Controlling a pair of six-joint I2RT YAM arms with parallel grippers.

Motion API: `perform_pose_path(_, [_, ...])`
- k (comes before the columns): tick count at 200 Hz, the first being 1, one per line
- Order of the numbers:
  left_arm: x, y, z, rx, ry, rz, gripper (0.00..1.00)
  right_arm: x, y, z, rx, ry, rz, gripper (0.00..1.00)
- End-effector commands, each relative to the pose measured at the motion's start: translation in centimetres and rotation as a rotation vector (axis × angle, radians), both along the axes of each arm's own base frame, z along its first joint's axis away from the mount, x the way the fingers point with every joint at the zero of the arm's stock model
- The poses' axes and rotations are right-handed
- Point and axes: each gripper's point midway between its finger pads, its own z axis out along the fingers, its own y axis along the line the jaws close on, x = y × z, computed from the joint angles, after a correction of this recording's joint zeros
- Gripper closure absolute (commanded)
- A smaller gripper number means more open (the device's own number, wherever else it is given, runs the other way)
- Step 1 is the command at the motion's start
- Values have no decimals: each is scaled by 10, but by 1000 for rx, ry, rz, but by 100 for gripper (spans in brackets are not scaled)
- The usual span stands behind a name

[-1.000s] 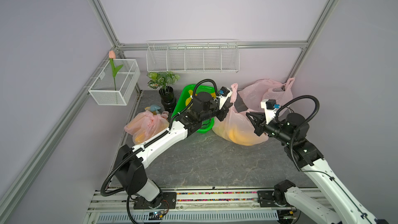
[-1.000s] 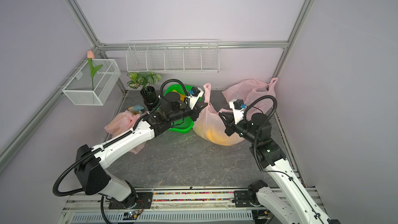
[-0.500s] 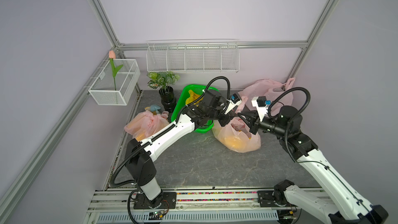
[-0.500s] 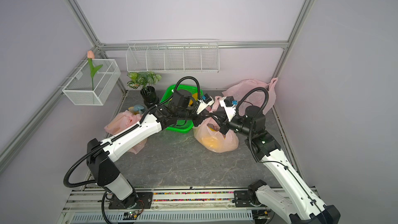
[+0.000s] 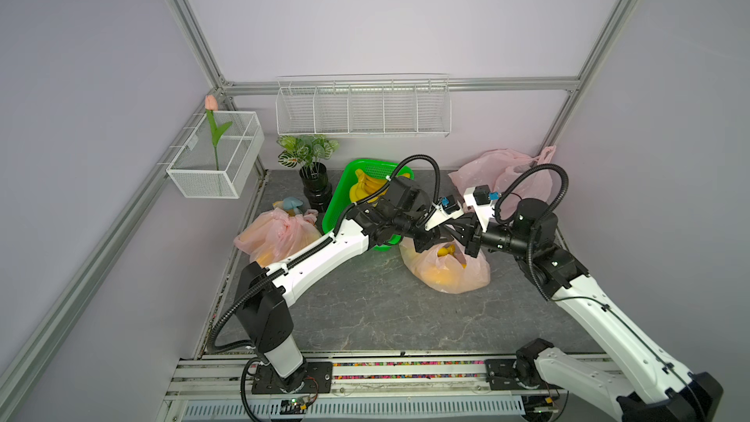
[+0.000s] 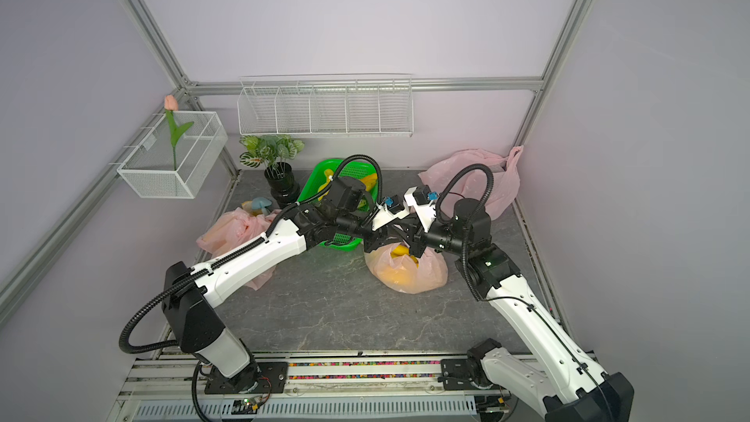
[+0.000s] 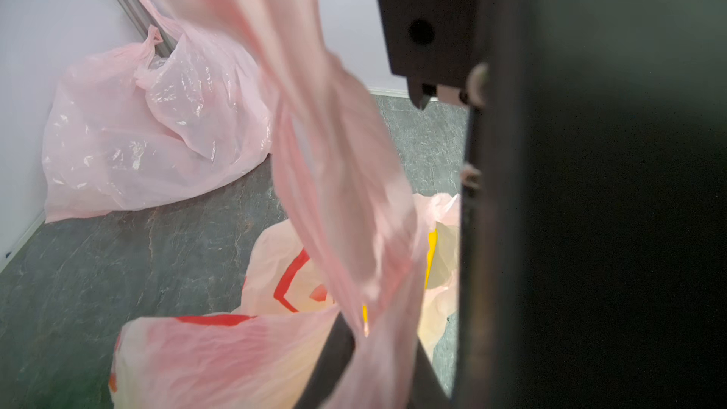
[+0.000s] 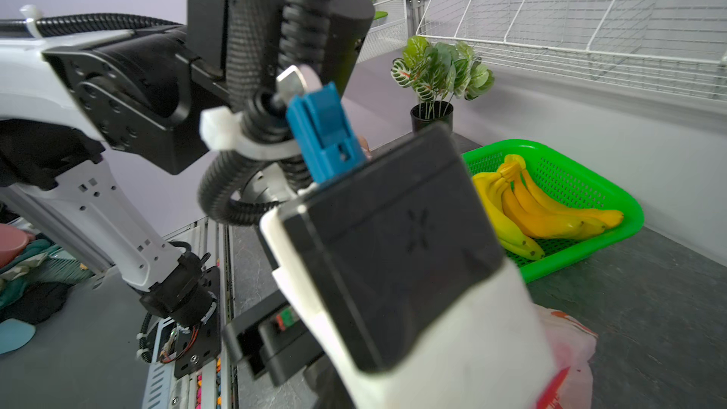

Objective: Place the banana into a plastic bag & tie a knot
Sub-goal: Cross the plastic bag at the center of the board.

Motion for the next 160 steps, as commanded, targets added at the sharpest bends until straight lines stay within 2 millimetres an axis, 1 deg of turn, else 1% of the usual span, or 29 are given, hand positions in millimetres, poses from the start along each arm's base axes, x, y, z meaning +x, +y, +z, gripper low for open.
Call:
perform_pose_path(1, [-25,3,11,-50,-49,-115,67,12,-6,3,-1,-48,-59,93])
perform_pose_path(31, [-26,5,14,-78,-37,-144,53,15,-6,-3,-6,-38,-74,93])
perform_pose_path(56, [-28,8,18,-112,-5,-179,52,18,-7,-6,-10,-35,-85,93])
perform_pose_path(76, [-38,10,19,-124,13,-232,52,22,-9,-10,-18,-31,-105,93])
perform_pose_path(95, [-45,11,21,-138,20,-263,48,22,-8,-11,-18,-29,-102,93])
perform_pose_path(111, [-40,8,23,-154,22,-241,44,20,-6,-10,-10,-30,-84,93])
perform_pose_path(126, [-33,2,26,-176,34,-216,43,17,-5,-10,-1,-32,-70,93])
perform_pose_path(135, [-26,-3,28,-191,39,-183,43,16,-4,-9,6,-34,-60,93])
perform_pose_path(147, [-19,-8,30,-206,44,-157,46,13,-3,-7,11,-39,-48,93])
perform_pose_path(160, [-13,-12,33,-227,44,-131,52,13,-4,-6,12,-42,-49,93])
